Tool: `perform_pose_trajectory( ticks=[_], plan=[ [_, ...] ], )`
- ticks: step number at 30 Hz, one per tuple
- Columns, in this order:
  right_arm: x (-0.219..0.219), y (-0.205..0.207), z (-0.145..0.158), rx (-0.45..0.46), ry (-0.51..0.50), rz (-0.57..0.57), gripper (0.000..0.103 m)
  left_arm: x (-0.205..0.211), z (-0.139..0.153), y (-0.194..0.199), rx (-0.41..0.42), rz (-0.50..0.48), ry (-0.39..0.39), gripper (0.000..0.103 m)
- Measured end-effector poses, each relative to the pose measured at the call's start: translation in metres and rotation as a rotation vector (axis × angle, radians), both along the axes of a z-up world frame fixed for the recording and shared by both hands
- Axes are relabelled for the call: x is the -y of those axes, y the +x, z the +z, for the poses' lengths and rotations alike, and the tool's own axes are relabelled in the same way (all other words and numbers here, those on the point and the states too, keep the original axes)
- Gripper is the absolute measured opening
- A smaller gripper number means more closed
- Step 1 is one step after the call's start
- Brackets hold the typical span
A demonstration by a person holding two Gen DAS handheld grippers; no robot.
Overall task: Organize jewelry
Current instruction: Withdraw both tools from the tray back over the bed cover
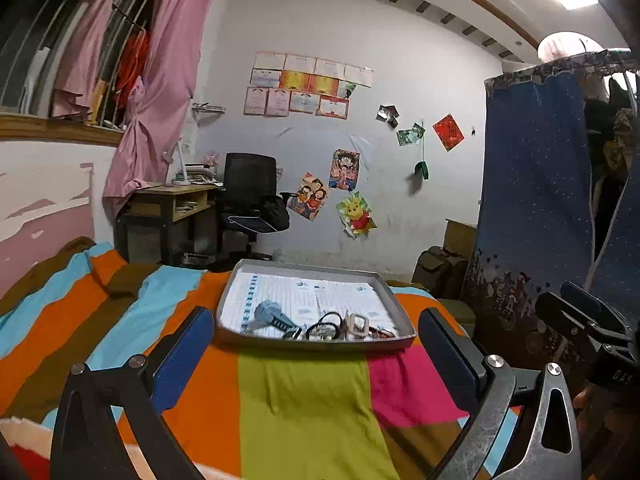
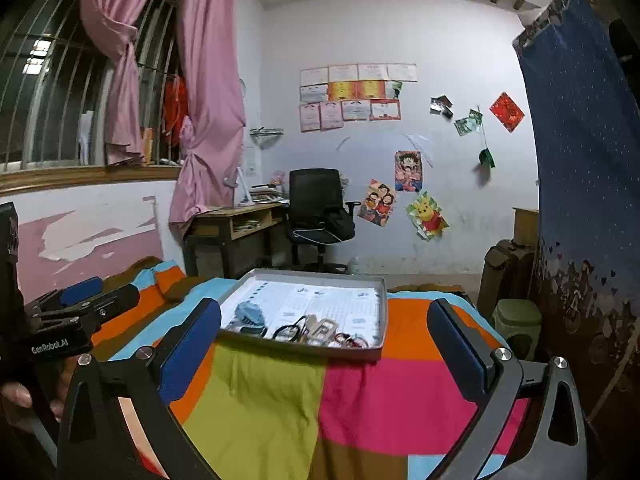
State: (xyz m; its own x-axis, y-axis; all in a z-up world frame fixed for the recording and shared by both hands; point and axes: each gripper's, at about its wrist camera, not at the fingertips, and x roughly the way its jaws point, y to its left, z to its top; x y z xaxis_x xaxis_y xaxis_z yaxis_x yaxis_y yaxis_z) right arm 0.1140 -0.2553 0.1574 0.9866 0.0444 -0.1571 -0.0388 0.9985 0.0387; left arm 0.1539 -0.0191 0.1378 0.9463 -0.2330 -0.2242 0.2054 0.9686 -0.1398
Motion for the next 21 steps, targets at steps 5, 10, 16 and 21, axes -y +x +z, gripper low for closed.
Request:
perform_pose_trajectory(
  ticks=[5, 10, 16, 21],
  plan=[
    [-0.010, -0.035, -0.006, -0.003, -0.019, 0.022, 0.101, -0.012, -0.010, -0.039, 0.011, 0.027, -0.008, 0.103],
    [-0.013, -0.066, -0.015, 0.016, -0.014, 0.039, 0.101, -0.026, -0.021, -0.073, 0.014, 0.063, -0.007, 0.103],
    [-0.018, -0.078, -0.035, -0.014, -0.002, 0.058, 0.101, -0.043, -0.036, -0.097, 0.004, 0.097, -0.003, 0.103],
    [-0.023, -0.073, -0.057, -0.061, -0.001, 0.068, 0.101, -0.051, -0.051, -0.103, -0.006, 0.117, 0.020, 0.103]
  ],
)
